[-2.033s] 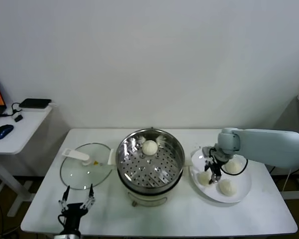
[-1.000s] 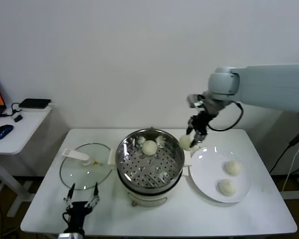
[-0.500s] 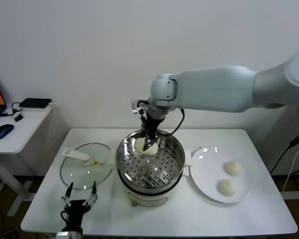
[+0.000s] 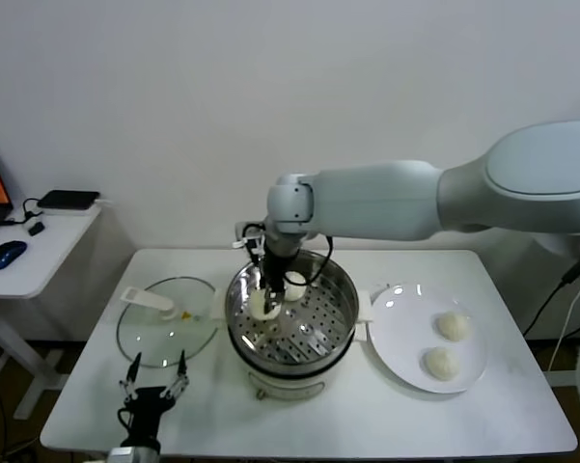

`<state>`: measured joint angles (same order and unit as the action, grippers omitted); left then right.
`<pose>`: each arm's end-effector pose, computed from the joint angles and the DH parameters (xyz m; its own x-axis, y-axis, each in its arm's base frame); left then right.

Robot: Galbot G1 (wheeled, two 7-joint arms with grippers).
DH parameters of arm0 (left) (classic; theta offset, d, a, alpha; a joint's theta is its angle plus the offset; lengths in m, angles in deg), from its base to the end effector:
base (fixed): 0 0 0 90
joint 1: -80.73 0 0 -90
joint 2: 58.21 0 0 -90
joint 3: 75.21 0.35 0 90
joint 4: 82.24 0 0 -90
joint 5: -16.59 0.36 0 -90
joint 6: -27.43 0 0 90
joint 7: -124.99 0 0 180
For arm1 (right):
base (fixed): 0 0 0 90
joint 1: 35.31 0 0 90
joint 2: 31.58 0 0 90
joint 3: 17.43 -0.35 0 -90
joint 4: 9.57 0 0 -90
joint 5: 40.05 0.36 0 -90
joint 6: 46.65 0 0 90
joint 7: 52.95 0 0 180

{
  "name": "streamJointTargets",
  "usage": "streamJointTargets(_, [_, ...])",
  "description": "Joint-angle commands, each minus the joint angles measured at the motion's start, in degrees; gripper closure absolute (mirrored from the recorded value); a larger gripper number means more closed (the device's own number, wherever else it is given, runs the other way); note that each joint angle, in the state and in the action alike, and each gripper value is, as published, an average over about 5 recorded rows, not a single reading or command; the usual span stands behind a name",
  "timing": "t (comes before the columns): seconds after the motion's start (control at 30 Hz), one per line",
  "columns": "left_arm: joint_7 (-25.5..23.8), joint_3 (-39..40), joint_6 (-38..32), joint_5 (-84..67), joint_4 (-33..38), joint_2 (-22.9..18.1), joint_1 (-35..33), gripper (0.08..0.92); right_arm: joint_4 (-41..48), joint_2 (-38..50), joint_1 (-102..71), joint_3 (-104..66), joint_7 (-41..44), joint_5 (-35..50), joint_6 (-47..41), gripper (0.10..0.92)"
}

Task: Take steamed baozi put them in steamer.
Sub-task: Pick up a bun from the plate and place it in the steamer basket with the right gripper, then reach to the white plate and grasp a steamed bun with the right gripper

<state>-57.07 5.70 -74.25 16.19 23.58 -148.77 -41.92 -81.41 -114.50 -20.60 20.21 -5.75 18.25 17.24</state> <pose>0.1518 0.0523 -0.3970 -0.9900 -0.1104 0.0873 -0.1047 0.9922 0.0673 0.5290 0.2118 -0.0771 -0.0195 -0.2134 0.9768 -0.9666 -0.2458 -0.0730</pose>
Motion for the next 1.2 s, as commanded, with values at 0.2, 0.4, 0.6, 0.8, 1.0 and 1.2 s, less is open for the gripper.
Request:
streamJointTargets(0.2, [0.1, 0.0, -0.3, 0.1, -0.3, -0.2, 0.2, 0.177, 2.5, -1.2, -2.9, -0.4, -1.1, -1.9, 0.0, 0.461])
streamJointTargets(0.4, [0.2, -0.1, -0.4, 0.0, -0.6, 0.0, 0.3, 0.177, 1.4, 0.1, -1.5, -1.1, 0.0, -0.2, 1.6, 0.39])
streamJointTargets(0.6, [0.2, -0.1, -0.3, 0.3, -0.6, 0.2, 0.2, 0.177, -1.9, 3.5, 4.4, 0.3, 3.0, 2.6, 3.5, 0.239])
streamJointTargets(0.8, [0.3, -0.3, -0.4, 0.4, -0.6, 0.4, -0.2, 0.177, -7.9, 12.2, 13.1, 5.3, 7.2, 1.9, 6.5, 0.203])
streamJointTargets(1.0, [0.6, -0.1, -0.6, 0.6, -0.1, 0.2, -0.3, 0.177, -13.3, 24.6, 22.2, 16.0, 12.4, -5.3, 12.4, 0.202])
streamJointTargets(1.2, [1.0, 0.1, -1.3, 1.2, -0.6, -0.2, -0.3, 0.177, -15.0, 34.8, 23.6, 24.8, 13.8, -17.0, 17.5, 0.203])
